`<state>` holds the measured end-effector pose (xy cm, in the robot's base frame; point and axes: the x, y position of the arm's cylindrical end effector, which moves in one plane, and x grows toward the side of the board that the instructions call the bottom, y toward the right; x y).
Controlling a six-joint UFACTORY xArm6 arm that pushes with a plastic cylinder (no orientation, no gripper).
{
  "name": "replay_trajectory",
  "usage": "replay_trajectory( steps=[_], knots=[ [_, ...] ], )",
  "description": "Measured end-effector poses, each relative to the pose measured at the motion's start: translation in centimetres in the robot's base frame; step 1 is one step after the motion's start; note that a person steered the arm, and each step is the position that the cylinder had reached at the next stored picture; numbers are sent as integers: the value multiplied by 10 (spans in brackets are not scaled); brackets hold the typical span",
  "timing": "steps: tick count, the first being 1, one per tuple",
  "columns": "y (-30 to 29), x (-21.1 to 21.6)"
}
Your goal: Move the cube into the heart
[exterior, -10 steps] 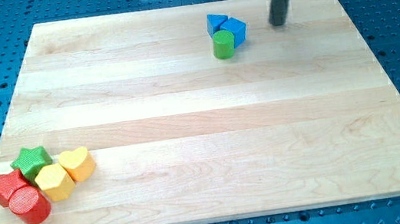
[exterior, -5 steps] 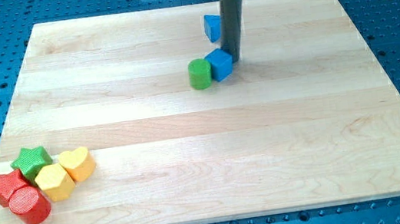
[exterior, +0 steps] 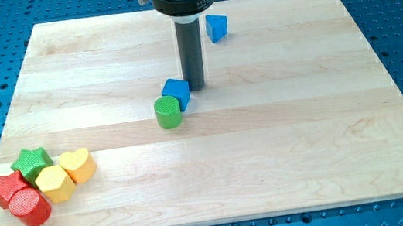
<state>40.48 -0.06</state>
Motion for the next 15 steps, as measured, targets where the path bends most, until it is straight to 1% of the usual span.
replay_trajectory(
  steps=[1,3,5,7,8,9,10,11,12,14,15],
  knots=[
    [-20,25],
    [-102,61],
    [-140,83],
    [-121,65],
    [-130,62],
    [-135,39],
    [-153,37],
    [-165,41],
    [-179,61],
    [-187,66],
    [-190,85]
  ],
)
